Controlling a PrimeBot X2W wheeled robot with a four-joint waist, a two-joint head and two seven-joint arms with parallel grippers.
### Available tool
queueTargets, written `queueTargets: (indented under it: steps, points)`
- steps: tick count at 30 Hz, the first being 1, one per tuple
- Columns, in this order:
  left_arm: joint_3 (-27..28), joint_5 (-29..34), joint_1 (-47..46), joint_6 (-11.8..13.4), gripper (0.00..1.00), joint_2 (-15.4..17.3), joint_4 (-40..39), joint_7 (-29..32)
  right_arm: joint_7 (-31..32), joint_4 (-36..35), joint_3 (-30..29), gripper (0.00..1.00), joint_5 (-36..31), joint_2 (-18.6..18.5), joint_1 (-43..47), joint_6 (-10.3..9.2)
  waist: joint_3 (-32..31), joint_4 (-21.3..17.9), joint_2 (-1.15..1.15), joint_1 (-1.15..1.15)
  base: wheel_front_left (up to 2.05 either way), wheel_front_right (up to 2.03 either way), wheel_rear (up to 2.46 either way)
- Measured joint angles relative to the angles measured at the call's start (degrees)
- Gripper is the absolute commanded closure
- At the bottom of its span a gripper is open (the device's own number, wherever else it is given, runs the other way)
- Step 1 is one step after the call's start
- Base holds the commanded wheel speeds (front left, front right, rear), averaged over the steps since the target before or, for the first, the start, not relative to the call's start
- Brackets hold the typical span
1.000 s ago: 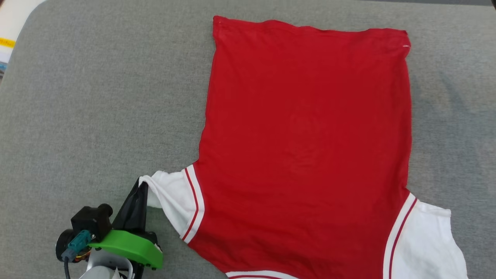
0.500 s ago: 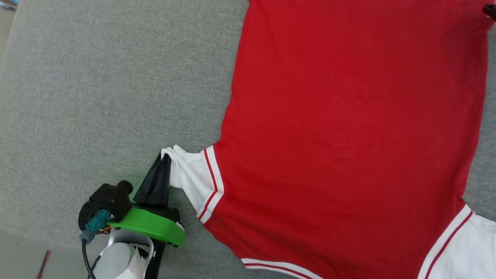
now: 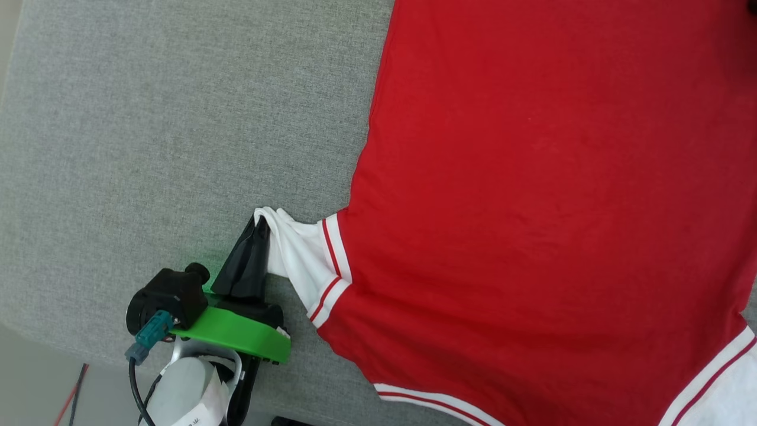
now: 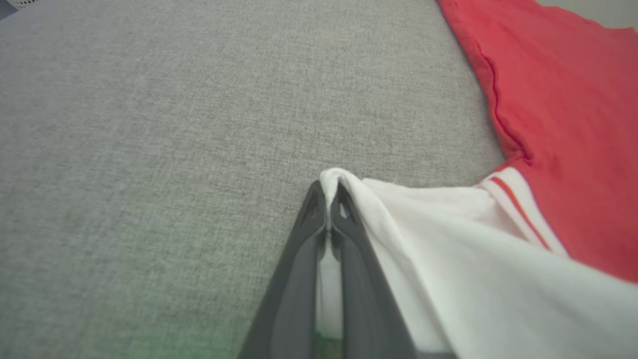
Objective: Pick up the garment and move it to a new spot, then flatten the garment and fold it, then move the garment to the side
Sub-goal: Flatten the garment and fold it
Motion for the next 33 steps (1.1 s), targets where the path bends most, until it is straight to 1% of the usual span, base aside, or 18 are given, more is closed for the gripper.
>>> queueTargets:
  steps: [8,12,15,20,25,30,33]
  points:
    - [1.1,1.2,0.3,0.0,1.0,-0.1,1.8,0.1,-6.2,0.5,3.4,1.0,1.2,0.3,0.8,0.0,-3.1,-1.1,0.0,0.01,0.0,0.0,0.0]
    - [2.0,1.6,1.6,0.0,1.0,0.0,2.9,0.4,-9.3,-2.3,7.1,1.0,2.9,-1.3,3.7,0.0,-5.9,-1.9,0.0,0.01,0.0,0.0,0.0]
    - [2.7,2.0,3.6,0.0,1.0,0.3,3.8,0.4,-11.8,-6.5,10.0,1.0,5.1,-4.3,6.2,0.0,-8.3,-2.7,0.0,0.01,0.0,0.0,0.0]
    - [3.9,2.1,6.5,0.0,1.0,1.0,4.7,0.4,-14.0,-14.5,12.9,1.0,9.4,-11.1,13.4,0.0,-12.6,-4.3,0.0,0.0,0.0,0.0,0.0]
    - [5.1,2.3,8.5,0.0,1.0,1.5,5.3,0.4,-15.9,-20.9,12.4,1.0,13.0,-16.4,22.4,0.0,-16.6,-6.3,0.0,0.0,0.0,0.0,0.0]
    - [5.7,2.4,10.6,0.0,1.0,1.9,5.6,0.4,-19.1,-26.0,7.2,1.0,16.2,-19.7,35.2,0.0,-20.1,-8.6,0.0,0.0,0.0,0.0,0.0]
    - [6.3,2.4,11.9,0.1,1.0,2.2,5.8,0.4,-19.5,-28.1,4.0,1.0,16.2,-20.5,43.5,0.0,-21.6,-10.2,0.0,0.0,0.0,0.0,0.0]
